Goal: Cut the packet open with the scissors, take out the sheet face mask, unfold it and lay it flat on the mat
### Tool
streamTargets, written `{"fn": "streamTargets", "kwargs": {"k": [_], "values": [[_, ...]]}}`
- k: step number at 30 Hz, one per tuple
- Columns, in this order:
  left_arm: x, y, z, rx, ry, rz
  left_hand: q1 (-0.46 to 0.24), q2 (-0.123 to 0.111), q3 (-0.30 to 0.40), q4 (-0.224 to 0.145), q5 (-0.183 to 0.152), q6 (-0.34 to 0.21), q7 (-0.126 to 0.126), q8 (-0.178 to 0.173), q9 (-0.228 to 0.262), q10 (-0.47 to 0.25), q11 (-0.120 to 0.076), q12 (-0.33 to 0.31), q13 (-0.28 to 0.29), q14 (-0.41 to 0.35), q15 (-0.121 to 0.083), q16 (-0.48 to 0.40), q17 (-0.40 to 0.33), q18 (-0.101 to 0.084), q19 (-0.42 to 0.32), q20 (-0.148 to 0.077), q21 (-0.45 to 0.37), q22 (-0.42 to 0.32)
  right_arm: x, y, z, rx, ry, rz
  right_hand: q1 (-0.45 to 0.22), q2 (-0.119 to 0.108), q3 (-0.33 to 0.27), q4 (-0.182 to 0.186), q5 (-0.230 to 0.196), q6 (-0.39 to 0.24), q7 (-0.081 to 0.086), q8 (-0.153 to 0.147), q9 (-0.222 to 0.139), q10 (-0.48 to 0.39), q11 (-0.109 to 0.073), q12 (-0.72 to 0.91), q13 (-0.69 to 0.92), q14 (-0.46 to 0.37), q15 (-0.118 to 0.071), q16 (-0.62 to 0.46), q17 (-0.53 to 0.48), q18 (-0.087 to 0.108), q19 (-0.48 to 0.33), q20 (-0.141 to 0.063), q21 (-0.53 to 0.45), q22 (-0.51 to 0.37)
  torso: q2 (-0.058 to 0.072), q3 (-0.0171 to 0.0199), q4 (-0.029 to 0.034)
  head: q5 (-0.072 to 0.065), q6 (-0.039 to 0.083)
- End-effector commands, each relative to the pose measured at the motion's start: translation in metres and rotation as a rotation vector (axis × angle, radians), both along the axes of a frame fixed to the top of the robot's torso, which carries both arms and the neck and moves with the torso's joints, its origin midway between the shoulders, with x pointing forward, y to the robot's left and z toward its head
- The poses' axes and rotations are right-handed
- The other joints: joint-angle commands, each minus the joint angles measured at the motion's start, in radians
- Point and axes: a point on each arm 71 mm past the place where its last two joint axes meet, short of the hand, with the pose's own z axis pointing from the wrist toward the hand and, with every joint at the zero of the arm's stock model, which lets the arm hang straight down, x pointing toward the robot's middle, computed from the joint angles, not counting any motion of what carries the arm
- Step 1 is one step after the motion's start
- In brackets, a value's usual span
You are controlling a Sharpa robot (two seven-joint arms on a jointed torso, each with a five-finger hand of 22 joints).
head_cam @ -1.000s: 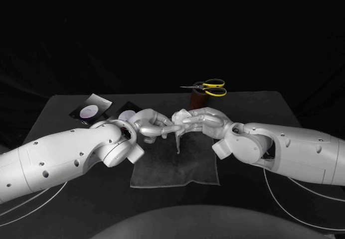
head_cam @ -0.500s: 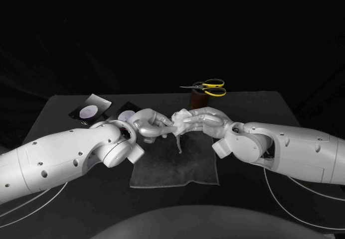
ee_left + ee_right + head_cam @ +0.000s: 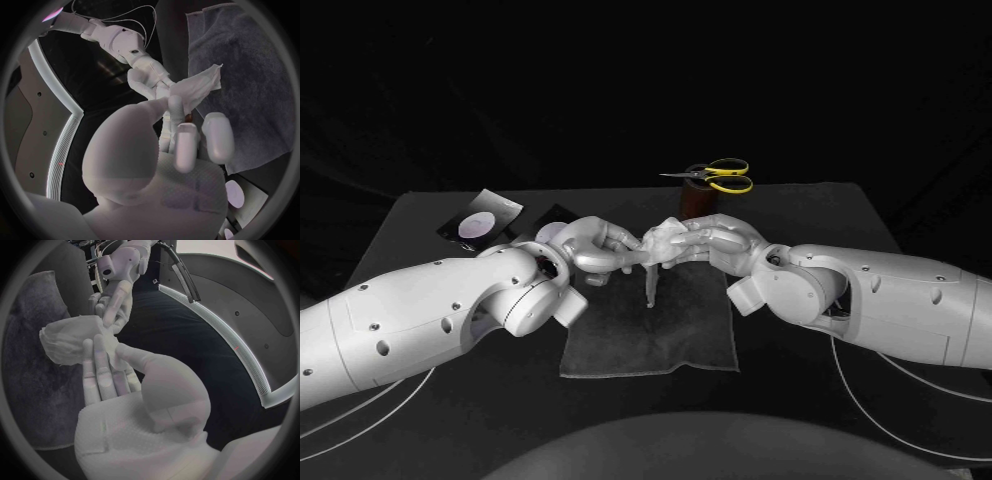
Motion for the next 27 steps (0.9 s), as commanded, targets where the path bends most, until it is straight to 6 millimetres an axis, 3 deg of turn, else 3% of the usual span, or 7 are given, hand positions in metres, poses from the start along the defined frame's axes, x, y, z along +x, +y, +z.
{"fn": "streamTargets", "kwargs": {"k": [1,18,24,27], "values": [[0.000,0.000,0.001,-0.028,0.005,0.016,-0.010,0.001,0.021,-0.014,0.001,-0.007,-0.003,0.007,0.060,0.012,-0.004,-0.006,0.001,0.073,-0.008,0.005,0.145,-0.010,0.003,-0.002,0.005,0.001,0.000,-0.001,0.000,-0.032,-0.018,0.004,0.003,0.008,-0.008,0.000,-0.002,0.006,0.010,0.002,0.002,0.007,-0.001,0.002,0.001,0.010,-0.001,0.000,0.002,0.011,0.004,-0.004,0.008,0.004,0.000,0.0000,-0.0003,0.000,0.000],[0.004,0.008,-0.001,-0.009,0.015,0.050,-0.034,0.001,0.047,-0.024,0.001,-0.013,-0.006,0.024,0.076,0.018,-0.006,-0.006,0.005,0.075,-0.010,0.007,0.151,-0.010,0.003,-0.004,0.005,0.002,0.000,-0.003,0.001,-0.136,-0.108,0.038,0.003,0.007,-0.015,-0.002,-0.002,0.017,0.003,0.010,0.007,0.024,-0.008,0.004,0.002,0.029,-0.009,0.003,0.004,0.018,0.010,-0.004,0.025,0.014,0.000,0.0002,-0.0002,-0.002,0.000],[0.004,0.010,-0.002,-0.001,0.024,0.056,-0.051,-0.004,0.060,-0.031,0.001,-0.014,-0.010,0.038,0.087,0.026,-0.009,0.000,0.010,0.076,-0.013,0.008,0.153,-0.011,0.005,-0.005,0.007,0.005,0.002,-0.006,0.003,-0.145,-0.142,-0.008,0.020,0.036,0.009,-0.008,-0.002,0.059,-0.021,0.035,0.019,0.095,-0.033,0.012,0.003,0.089,-0.036,0.021,0.018,0.040,0.038,-0.014,0.073,0.041,0.000,-0.0001,-0.0001,-0.004,0.000],[0.004,0.011,-0.003,0.001,0.031,0.059,-0.056,-0.006,0.064,-0.033,0.001,-0.015,-0.011,0.043,0.091,0.028,-0.010,0.002,0.012,0.076,-0.013,0.008,0.154,-0.011,0.005,-0.006,0.007,0.005,0.003,-0.008,0.004,-0.144,-0.153,-0.035,0.015,0.039,0.028,-0.009,-0.002,0.071,-0.027,0.041,0.022,0.118,-0.040,0.011,0.003,0.108,-0.044,0.024,0.023,0.046,0.045,-0.016,0.090,0.051,0.000,-0.0001,0.0001,-0.004,0.000]]}}
